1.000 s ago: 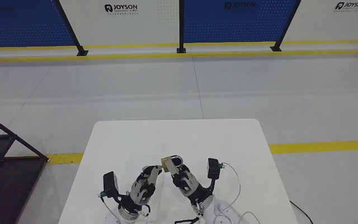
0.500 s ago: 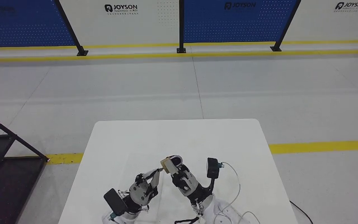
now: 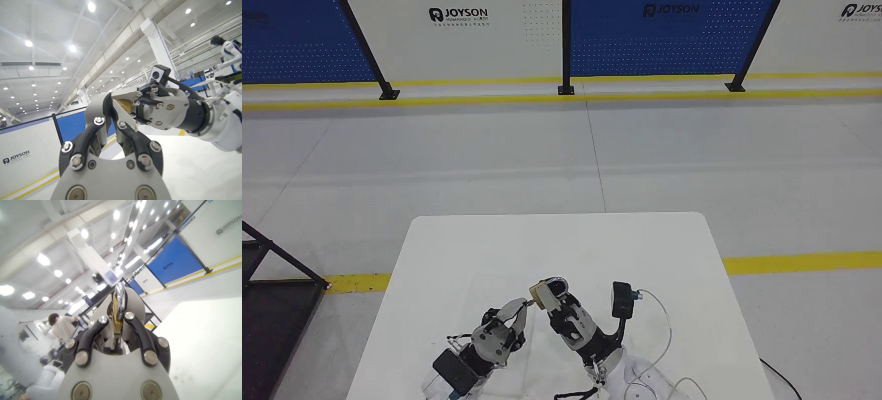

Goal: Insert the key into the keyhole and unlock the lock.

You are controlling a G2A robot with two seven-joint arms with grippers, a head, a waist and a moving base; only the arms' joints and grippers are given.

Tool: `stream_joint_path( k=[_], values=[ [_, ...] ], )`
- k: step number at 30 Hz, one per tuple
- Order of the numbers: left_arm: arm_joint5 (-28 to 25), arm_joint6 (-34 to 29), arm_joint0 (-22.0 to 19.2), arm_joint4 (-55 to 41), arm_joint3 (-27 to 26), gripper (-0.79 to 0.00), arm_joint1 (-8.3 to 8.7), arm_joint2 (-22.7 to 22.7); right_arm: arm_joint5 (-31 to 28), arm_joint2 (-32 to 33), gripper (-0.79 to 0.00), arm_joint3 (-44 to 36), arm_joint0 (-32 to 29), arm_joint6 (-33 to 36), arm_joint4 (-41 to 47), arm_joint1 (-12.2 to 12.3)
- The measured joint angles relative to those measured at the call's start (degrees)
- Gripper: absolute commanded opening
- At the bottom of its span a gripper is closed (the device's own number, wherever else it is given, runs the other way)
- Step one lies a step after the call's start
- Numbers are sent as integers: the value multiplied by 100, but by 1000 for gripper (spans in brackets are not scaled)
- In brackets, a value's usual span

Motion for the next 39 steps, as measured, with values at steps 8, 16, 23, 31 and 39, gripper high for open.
stream_joint_path(
  k=[8,16,23,31,39],
  values=[
    [-60,34,14,-206,13,-403,42,-22,-8,0,-785,7,-9,-19,-11,-3],
    [-1893,-358,293,-1877,-126,0,91,90,-9,28,-785,13,-16,-51,-34,-2],
    [-4030,-1794,820,-3800,-663,-95,261,-250,-25,61,-785,15,-7,-46,-45,1],
    [-4792,-4756,1076,-6544,-1000,-446,594,-138,6,71,-785,21,0,-66,-60,-4],
    [-4375,-6795,884,-8300,-1206,-483,816,-205,5,72,-785,13,-5,-56,-61,-7]
  ],
)
